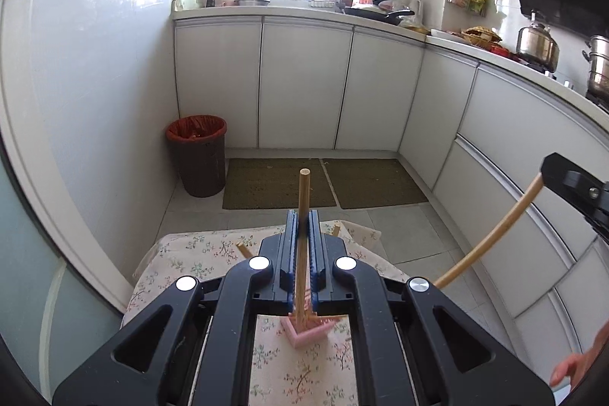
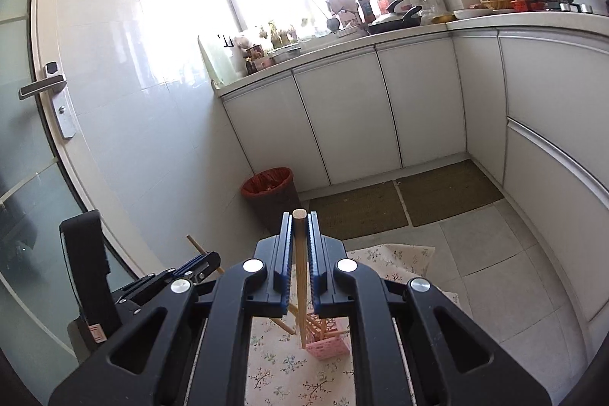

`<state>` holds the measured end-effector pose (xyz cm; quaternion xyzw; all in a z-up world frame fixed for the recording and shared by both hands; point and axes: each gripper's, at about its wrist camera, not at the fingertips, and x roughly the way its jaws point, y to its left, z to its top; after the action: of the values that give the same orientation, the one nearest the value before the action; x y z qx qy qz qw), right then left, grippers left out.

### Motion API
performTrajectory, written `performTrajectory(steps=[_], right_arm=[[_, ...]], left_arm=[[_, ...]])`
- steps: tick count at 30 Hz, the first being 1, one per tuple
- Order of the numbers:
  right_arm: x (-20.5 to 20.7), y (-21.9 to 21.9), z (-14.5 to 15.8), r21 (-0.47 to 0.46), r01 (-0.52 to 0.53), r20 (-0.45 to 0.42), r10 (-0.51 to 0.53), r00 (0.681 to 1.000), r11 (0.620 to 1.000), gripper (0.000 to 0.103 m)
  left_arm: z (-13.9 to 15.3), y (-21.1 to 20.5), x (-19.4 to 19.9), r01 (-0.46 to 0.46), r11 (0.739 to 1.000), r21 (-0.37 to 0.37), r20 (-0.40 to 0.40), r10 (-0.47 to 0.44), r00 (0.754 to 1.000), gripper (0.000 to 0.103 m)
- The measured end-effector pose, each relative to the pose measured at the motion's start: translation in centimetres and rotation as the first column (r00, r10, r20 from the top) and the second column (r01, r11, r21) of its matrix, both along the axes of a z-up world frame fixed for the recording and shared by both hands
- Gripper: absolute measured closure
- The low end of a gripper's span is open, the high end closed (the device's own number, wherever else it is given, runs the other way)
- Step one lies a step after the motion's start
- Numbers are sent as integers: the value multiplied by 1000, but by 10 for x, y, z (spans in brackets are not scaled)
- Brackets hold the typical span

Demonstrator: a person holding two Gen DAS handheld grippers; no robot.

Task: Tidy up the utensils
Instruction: 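Carry both upright chopsticks over the pink holder, lower them in, open both tools, then move both open tools back toward the remaining chopsticks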

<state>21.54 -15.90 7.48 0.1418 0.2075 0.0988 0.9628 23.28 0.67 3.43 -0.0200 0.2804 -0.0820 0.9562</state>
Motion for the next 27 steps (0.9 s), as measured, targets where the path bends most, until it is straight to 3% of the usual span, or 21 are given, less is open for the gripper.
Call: performTrajectory(steps=[2,4,6,10,12,14,18,20,22,27], right_arm=[[9,2,-6,-13,11,6,-11,1000,1000,95],[18,4,-14,-10,16,-1,-16,1000,1000,95],[26,5,-24,-5,18,-17,-19,1000,1000,95],[41,10,-42,-11,22,-37,-23,999,1000,95],[48,13,-49,-8,26,-43,-26,999,1000,95],[56,17,-57,-13,31,-42,-31,999,999,95],[70,29,-80,-15,16,-61,-17,998,1000,95],[75,39,-96,-30,14,-81,-17,997,999,90],[77,48,-109,-66,17,-107,-24,994,998,66],[57,55,-102,-179,86,-91,-103,990,980,53]], left_arm=[[-17,-5,17,-4,1000,2,-29,5,1000,98],[-41,-9,35,-1,1000,12,-107,3,994,97],[-67,-5,42,9,1000,3,-195,-8,981,87],[-59,19,23,-7,999,-40,-154,1,988,75],[-42,33,11,-21,998,-56,-102,16,995,62],[-30,48,0,-43,997,-71,-53,39,998,54],[-27,70,-9,-78,993,-89,-41,74,996,54],[-33,74,-8,-101,992,-80,-61,97,993,54],[-42,74,-8,-128,990,-57,-96,123,988,54],[-42,66,-19,-163,987,14,-62,163,985,54]])
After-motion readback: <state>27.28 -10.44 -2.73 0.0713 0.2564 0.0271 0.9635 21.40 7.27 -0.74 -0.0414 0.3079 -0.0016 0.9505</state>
